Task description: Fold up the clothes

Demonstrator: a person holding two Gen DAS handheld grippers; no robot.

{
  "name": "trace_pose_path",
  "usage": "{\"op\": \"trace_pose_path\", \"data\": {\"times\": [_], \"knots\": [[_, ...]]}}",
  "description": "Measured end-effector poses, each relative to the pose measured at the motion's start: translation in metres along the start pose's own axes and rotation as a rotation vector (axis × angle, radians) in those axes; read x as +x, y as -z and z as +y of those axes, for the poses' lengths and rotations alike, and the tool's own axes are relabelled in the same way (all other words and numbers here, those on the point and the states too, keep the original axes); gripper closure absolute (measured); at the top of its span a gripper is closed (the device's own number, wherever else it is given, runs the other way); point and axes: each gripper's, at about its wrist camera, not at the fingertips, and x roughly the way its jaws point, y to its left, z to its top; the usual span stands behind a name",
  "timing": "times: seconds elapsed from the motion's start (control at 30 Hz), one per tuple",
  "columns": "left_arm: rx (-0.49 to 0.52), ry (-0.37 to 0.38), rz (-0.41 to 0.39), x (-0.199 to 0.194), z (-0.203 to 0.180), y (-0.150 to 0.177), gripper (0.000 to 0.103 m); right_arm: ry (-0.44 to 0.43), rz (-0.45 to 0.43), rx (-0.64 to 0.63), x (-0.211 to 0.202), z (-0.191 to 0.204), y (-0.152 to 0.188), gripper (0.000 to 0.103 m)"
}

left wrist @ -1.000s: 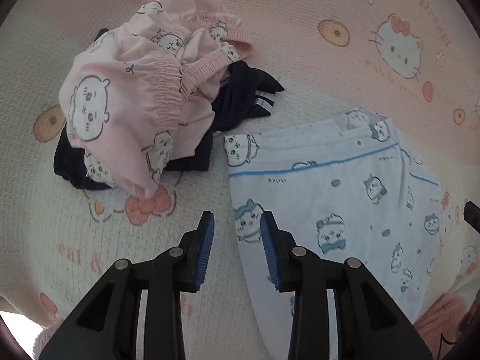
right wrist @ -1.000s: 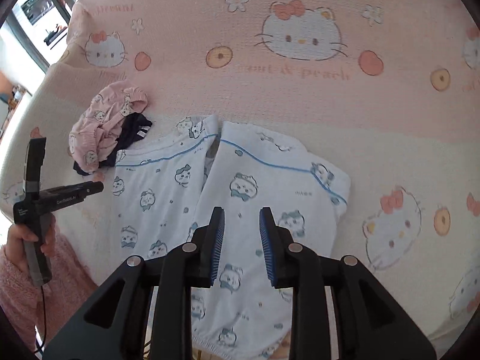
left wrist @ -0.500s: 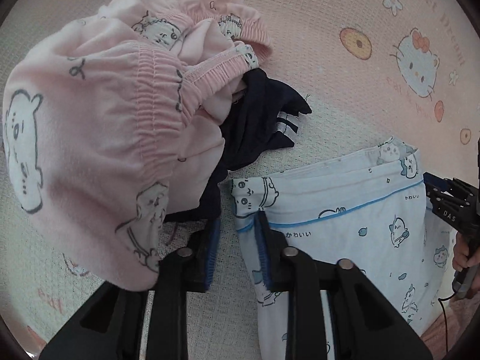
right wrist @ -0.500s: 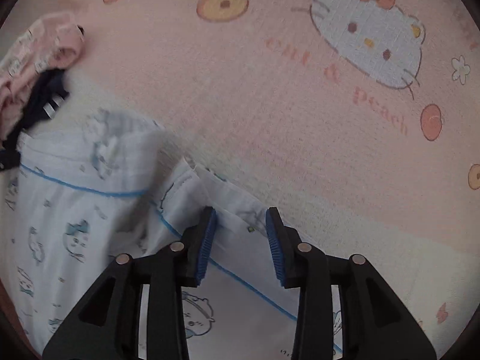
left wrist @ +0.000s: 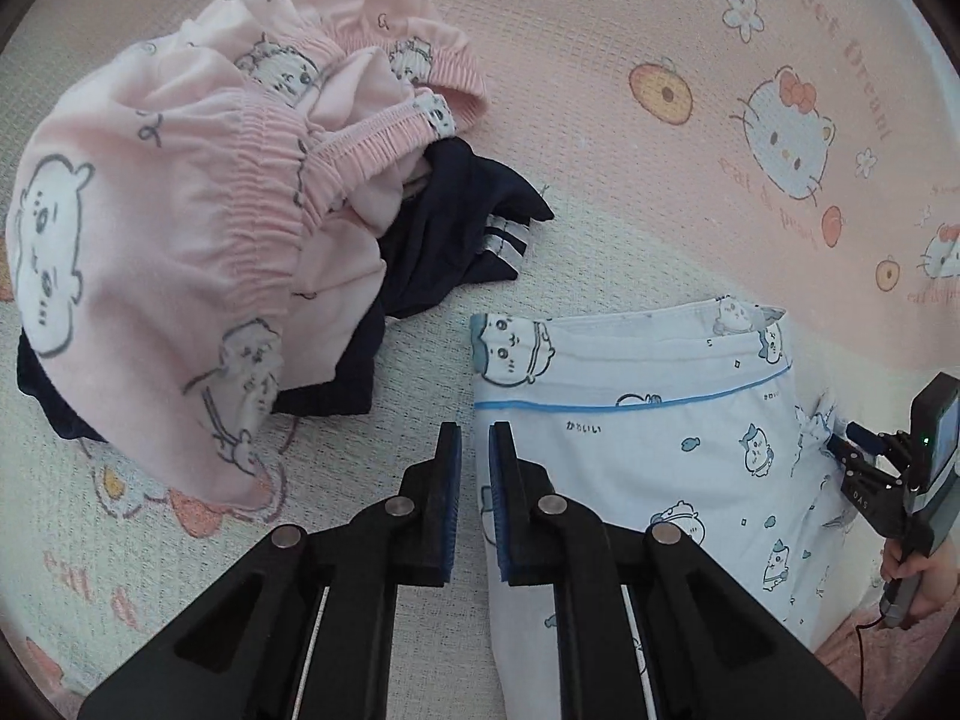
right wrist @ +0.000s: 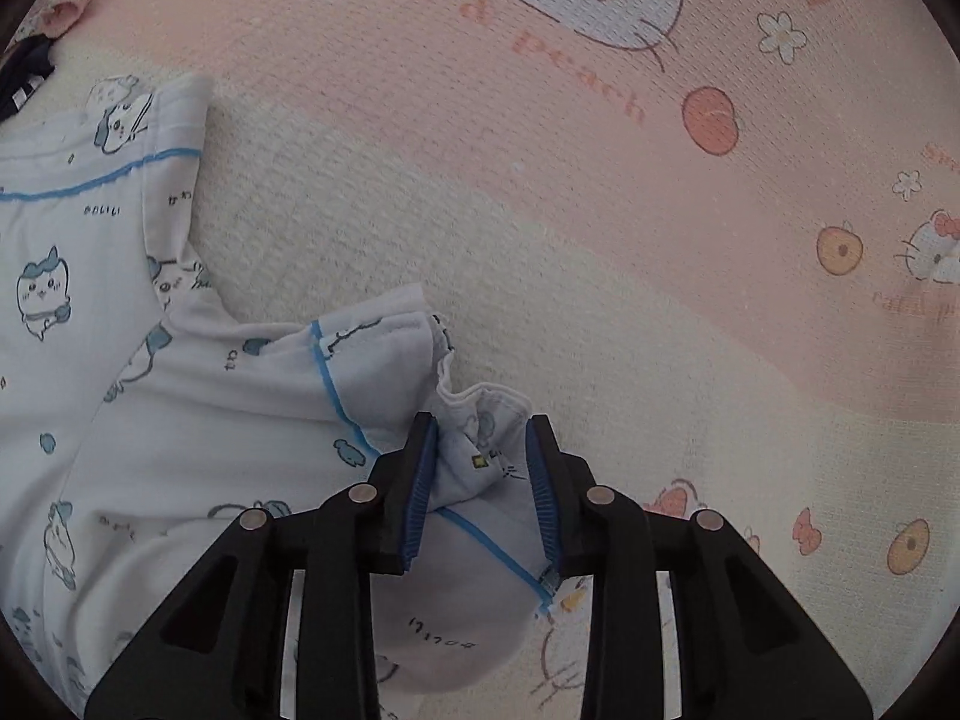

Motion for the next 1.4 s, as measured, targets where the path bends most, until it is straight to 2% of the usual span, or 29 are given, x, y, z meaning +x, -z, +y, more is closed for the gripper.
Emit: {"op": "trace_pose_path", "data": {"times": [0.07,0.13,0.23,0.3,0.37,0.4,0.53,0.63,0.67,0.73,0.8,0.93,1.1,1.23,1.27,1.33,1.4], "knots": [[0.009,0.001,-0.011,0.0,-0.003,0.0,0.093,0.016,0.018,-0.015,0.001,-0.001,0.01,0.073],[0.028,0.007,-0.015,-0.001,-0.007,-0.006,0.092,-0.017,-0.004,0.021,-0.006,-0.008,0.015,0.073],[0.107,-0.024,-0.027,-0.007,-0.017,-0.017,0.092,-0.14,-0.136,0.161,-0.04,-0.031,0.005,0.073],[0.141,-0.037,-0.023,-0.007,-0.021,-0.025,0.091,-0.241,-0.255,0.227,-0.067,-0.043,-0.012,0.072],[0.158,-0.052,-0.006,0.0,-0.023,-0.033,0.087,-0.366,-0.316,0.195,-0.082,-0.039,-0.035,0.069],[0.167,-0.054,0.008,0.004,-0.023,-0.036,0.087,-0.399,-0.328,0.164,-0.084,-0.032,-0.047,0.069],[0.183,-0.037,0.052,0.02,-0.024,-0.035,0.087,-0.405,-0.259,0.031,-0.058,0.013,-0.082,0.069],[0.188,-0.038,0.043,0.023,-0.025,-0.032,0.087,-0.439,-0.223,-0.01,-0.039,0.032,-0.083,0.07],[0.192,-0.044,0.037,0.024,-0.024,-0.031,0.087,-0.438,-0.214,-0.019,-0.034,0.036,-0.082,0.073],[0.197,-0.054,0.022,0.025,-0.024,-0.03,0.088,-0.43,-0.206,-0.027,-0.03,0.039,-0.081,0.084],[0.197,-0.057,0.002,0.023,-0.025,-0.031,0.096,-0.423,-0.213,-0.018,-0.03,0.036,-0.08,0.094],[0.178,-0.058,-0.021,0.018,-0.023,-0.033,0.097,-0.408,-0.226,-0.001,-0.032,0.031,-0.077,0.099],[0.165,-0.083,-0.046,0.01,-0.017,-0.036,0.1,-0.396,-0.238,0.027,-0.032,0.021,-0.075,0.1],[0.116,-0.029,-0.029,0.007,-0.003,-0.037,0.099,-0.455,-0.234,0.024,-0.032,0.011,-0.071,0.099],[0.118,-0.027,-0.03,0.006,-0.003,-0.036,0.098,-0.47,-0.242,0.012,-0.034,0.011,-0.069,0.096],[0.138,-0.036,-0.033,0.006,-0.005,-0.034,0.098,-0.479,-0.242,-0.011,-0.033,0.017,-0.07,0.081],[0.15,-0.041,-0.023,0.011,-0.009,-0.034,0.097,-0.456,-0.224,-0.034,-0.025,0.031,-0.077,0.081]]}}
